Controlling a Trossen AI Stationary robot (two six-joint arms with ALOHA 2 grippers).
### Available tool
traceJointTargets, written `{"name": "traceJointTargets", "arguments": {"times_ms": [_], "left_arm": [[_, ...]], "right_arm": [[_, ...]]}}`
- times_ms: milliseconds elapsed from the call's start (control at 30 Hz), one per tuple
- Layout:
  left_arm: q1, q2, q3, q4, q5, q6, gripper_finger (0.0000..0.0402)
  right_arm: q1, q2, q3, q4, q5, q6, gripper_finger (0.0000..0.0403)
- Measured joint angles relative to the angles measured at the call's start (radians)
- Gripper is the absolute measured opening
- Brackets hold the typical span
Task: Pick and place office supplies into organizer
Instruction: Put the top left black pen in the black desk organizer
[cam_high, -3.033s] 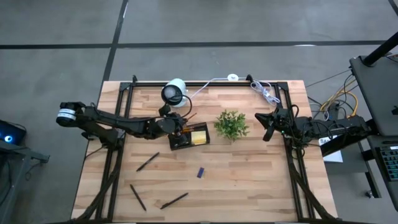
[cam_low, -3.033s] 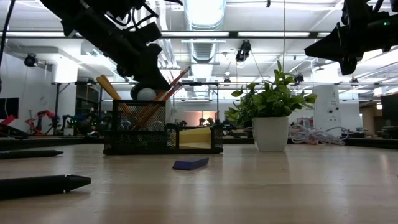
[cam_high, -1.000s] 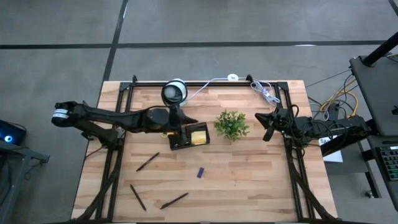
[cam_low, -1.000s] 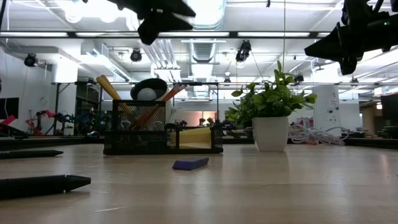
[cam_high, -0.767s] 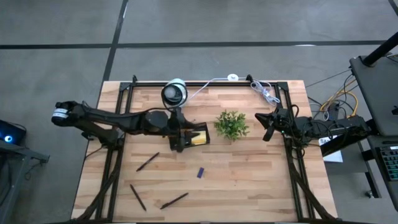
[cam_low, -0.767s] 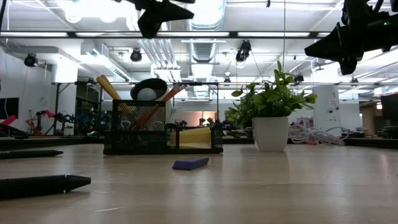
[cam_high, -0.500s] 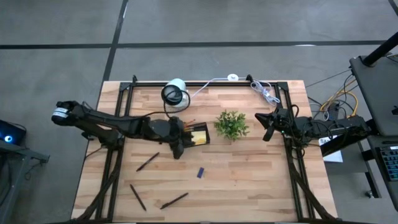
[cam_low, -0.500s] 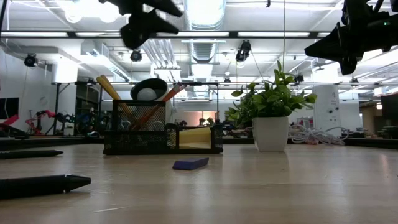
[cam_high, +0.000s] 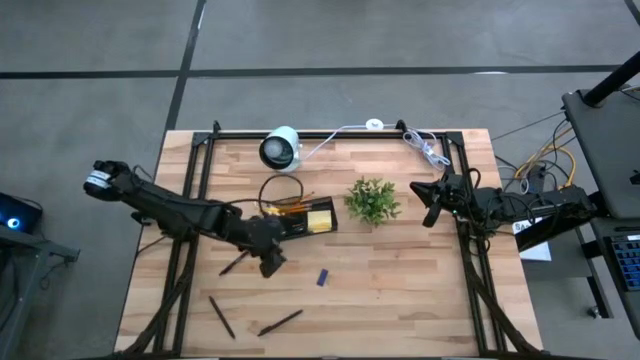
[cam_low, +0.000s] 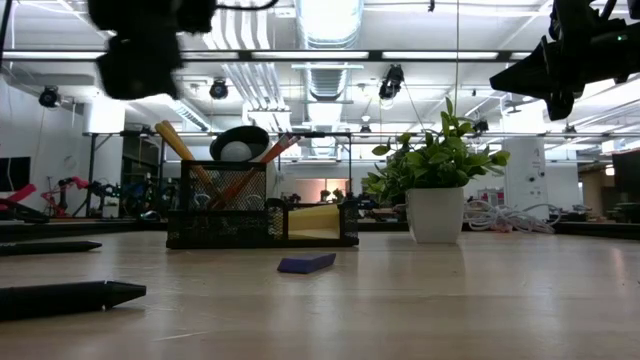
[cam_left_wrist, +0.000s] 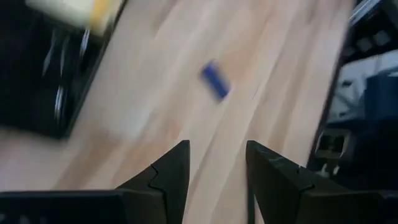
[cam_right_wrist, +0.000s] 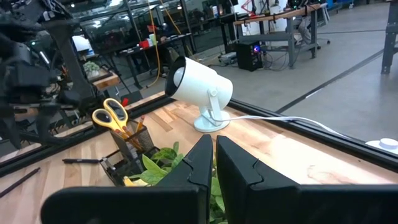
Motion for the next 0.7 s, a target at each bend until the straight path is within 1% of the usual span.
{"name": "traceJointTargets", "arguments": {"times_ms": [167, 333, 467, 700], "left_arm": [[-0.027, 0.000, -0.001, -0.166, 0.047, -0.089, 0.0141], [-0.032, 0.000, -0.002, -0.287, 0.077, -0.098, 0.0141], [-0.032, 0.000, -0.014, -0.336, 0.106, -0.098, 0.0141], [-0.033, 0.006, -0.070, -0.366, 0.107, -0.097, 0.0141]], "right_arm": [[0.000, 0.001, 0.000, 0.000, 0.000, -0.010, 0.0013], [0.000, 0.001, 0.000, 0.000, 0.000, -0.033, 0.0013], [0.000, 0.001, 0.000, 0.000, 0.000, -0.038, 0.0013], [0.000, 0.001, 0.000, 0.000, 0.000, -0.038, 0.0013]]}}
